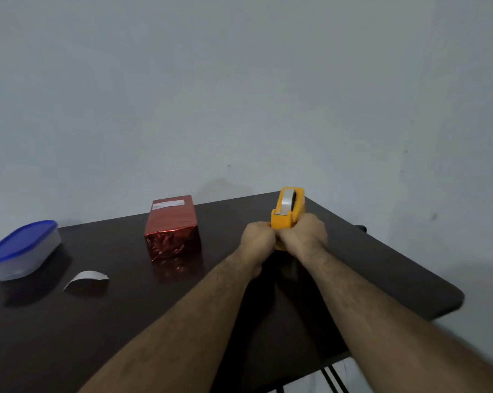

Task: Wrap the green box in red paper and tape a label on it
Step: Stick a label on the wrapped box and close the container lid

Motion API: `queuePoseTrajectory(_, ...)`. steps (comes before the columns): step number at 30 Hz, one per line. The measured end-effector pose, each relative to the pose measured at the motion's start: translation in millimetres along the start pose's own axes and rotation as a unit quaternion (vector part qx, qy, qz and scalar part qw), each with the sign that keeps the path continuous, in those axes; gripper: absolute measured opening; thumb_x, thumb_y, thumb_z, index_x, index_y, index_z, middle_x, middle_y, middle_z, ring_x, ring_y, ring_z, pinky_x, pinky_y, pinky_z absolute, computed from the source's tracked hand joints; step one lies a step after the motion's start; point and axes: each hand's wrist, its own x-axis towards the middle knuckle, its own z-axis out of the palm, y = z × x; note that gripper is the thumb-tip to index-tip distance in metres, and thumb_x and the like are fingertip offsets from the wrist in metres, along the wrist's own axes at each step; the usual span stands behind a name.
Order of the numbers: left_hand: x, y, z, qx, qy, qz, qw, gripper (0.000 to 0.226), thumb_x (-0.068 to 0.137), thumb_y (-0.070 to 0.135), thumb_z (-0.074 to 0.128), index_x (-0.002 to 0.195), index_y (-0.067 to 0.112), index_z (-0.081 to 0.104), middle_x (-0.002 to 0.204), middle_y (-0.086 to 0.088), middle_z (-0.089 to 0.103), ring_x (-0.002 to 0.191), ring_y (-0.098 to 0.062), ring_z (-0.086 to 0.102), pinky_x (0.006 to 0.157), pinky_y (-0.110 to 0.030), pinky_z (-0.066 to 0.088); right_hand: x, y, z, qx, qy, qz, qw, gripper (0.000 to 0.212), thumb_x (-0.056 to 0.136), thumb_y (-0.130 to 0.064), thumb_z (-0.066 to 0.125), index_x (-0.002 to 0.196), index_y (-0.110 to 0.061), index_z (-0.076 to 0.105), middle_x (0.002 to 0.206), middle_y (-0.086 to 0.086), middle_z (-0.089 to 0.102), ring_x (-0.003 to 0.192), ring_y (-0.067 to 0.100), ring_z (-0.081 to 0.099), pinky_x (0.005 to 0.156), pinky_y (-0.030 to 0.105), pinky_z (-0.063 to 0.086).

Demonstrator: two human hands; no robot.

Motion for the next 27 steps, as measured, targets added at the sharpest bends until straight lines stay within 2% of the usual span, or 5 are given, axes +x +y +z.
queuePoseTrajectory(5,11,-1,17,-0.027,-0.038,-0.022,0.999,0.044,0.096,-0.001,0.042,0.11,0.014,0.08,0.096,-0.009,0.081,0.089,-0.023,0.079,0.083,-0.043,0.066,15,4,-12,-0.011,0.007,-0.001,1.0,0.05,0.062,-0.056,0.09,0.091,-0.019,0.071,0.083,-0.002,0.068,0.073,0.02,0.063,0.048,0.023,0.035)
queuePoseTrajectory(10,15,13,53,-0.027,-0.033,-0.007,0.999,0.048,0.093,-0.014,0.032,0.113,-0.001,0.074,0.048,0.007,0.059,0.034,-0.003,0.053,0.037,-0.016,0.041,51,26,-28,-0.009,-0.006,-0.025,1.0,0.043,0.065,-0.052,0.088,0.088,-0.019,0.072,0.085,-0.001,0.07,0.084,0.024,0.068,0.065,0.029,0.048)
queuePoseTrajectory(14,25,20,77,-0.032,-0.038,-0.018,0.999,0.038,0.1,-0.008,0.032,0.106,0.0,0.069,0.056,0.001,0.051,0.031,-0.005,0.045,0.032,-0.016,0.039,83,42,-38,0.028,-0.028,-0.035,0.999,0.036,0.066,-0.043,0.088,0.085,-0.019,0.069,0.089,0.003,0.072,0.087,0.023,0.069,0.073,0.034,0.057)
queuePoseTrajectory(18,53,20,82,-0.059,-0.028,-0.031,0.997,0.038,0.093,-0.003,0.039,0.126,-0.017,0.052,0.069,-0.005,0.06,0.052,-0.016,0.055,0.066,-0.052,0.062,104,41,-31,0.054,-0.057,-0.039,0.996,0.043,0.063,-0.044,0.088,0.091,-0.018,0.069,0.095,0.004,0.072,0.09,0.023,0.07,0.078,0.039,0.061)
queuePoseTrajectory(27,80,7,75,-0.027,-0.054,-0.03,0.998,0.03,0.08,0.002,0.044,0.097,0.006,0.069,0.104,-0.021,0.074,0.094,-0.038,0.072,0.08,-0.051,0.063,111,41,-18,0.051,-0.085,-0.017,0.995,0.074,0.057,-0.054,0.088,0.117,-0.018,0.064,0.109,0.003,0.069,0.103,0.027,0.068,0.08,0.037,0.057)
